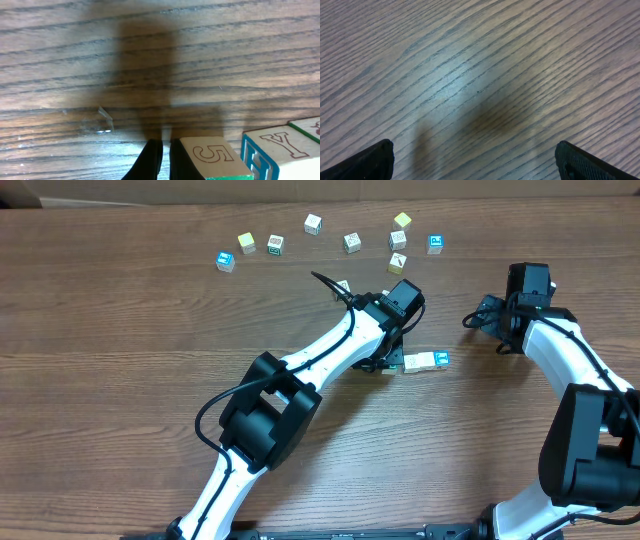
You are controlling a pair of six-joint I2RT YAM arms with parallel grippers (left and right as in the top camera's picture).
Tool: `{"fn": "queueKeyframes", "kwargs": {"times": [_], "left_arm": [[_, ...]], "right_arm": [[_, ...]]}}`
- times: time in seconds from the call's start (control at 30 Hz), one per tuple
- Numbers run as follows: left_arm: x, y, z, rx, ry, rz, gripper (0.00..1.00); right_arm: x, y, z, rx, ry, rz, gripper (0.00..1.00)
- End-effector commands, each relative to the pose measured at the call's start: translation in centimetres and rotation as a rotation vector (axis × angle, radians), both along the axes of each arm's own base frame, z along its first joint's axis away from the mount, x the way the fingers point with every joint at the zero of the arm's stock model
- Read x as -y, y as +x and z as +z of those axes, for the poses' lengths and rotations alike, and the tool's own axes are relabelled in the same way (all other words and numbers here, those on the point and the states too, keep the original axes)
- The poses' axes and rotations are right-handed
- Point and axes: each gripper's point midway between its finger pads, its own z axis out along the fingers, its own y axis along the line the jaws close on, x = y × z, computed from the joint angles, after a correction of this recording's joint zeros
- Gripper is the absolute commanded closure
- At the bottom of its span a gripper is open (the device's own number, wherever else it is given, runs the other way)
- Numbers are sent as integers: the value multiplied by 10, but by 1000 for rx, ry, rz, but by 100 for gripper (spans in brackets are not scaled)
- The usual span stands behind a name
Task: Form a horizontal line
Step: 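Lower the 5 block onto the table left of the row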
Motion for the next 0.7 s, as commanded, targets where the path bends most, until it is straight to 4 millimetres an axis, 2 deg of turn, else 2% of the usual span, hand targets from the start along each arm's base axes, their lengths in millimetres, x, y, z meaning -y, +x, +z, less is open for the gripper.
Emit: {"fn": "queueKeyframes", "kwargs": {"times": [0.0, 0.33, 0.67], "left_arm": [[5, -9, -6, -35, -14, -21, 95], [7, -13, -7, -38, -11, -30, 92], [3, -25, -8, -93, 1, -33, 91]], "right_arm": [[2, 5, 6, 20, -7, -4, 0], [2, 5, 6, 20, -7, -4, 0], [2, 5, 6, 20, -8, -3, 0]]}}
